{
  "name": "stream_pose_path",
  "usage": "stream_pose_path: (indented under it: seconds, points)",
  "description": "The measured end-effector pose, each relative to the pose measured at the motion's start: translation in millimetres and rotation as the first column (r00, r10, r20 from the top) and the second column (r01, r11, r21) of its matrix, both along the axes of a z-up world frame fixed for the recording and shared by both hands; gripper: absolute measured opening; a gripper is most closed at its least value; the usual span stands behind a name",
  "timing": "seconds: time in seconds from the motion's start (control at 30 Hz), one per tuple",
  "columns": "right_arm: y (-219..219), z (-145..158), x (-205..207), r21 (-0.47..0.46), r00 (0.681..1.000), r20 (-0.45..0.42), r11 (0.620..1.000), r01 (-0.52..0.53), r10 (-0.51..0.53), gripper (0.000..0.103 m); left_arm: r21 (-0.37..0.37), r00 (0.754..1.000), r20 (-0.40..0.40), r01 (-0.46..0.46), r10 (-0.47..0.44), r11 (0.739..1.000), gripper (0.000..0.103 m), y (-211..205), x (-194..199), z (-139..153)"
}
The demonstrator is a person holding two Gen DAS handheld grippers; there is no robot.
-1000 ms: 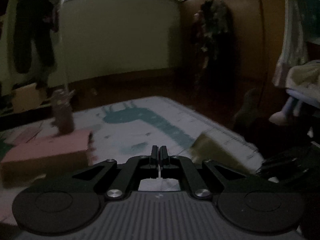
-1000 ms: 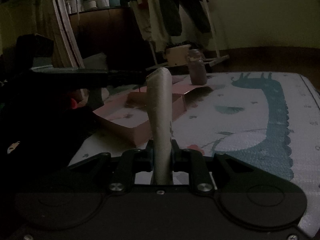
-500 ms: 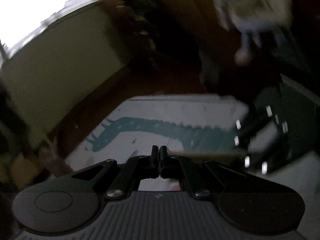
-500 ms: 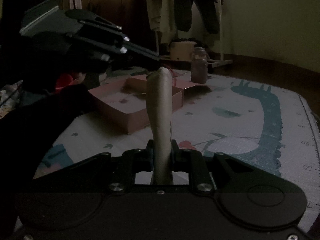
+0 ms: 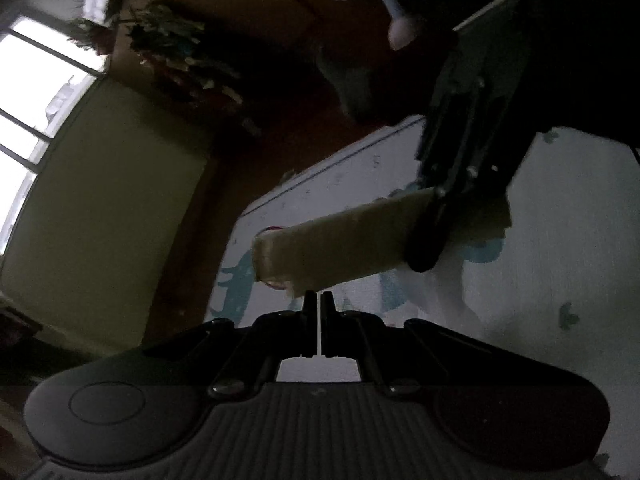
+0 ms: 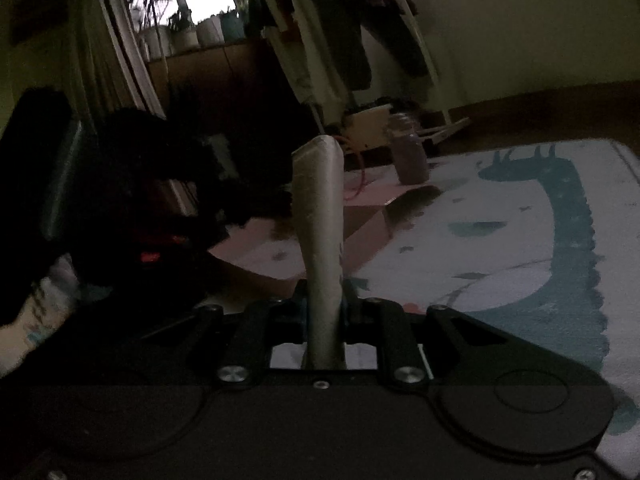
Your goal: Fold shopping bag
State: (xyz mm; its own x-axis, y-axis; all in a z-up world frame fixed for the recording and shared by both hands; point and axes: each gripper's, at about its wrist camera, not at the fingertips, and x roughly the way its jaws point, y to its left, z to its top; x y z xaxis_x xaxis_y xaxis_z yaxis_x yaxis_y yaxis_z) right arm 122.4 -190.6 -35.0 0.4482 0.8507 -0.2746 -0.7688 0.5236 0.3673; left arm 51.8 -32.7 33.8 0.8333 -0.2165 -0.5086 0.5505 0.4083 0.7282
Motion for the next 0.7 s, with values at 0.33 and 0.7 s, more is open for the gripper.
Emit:
stream_pose_path:
  seconds: [0.33,0.7]
  points:
    - [12,13,-20,-0.155,0.951,0.293,0.977,0.144,-0.094,0.015,-0.536,0.992,-0.11,-0.113,0.063,0.836,0.002,56,9,49]
    - [35,15,-44,-0.333,0.836,0.548,0.919,0.212,0.006,0.015,-0.605,0.978,-0.21,-0.125,-0.007,0.786,0.065,71,24,84]
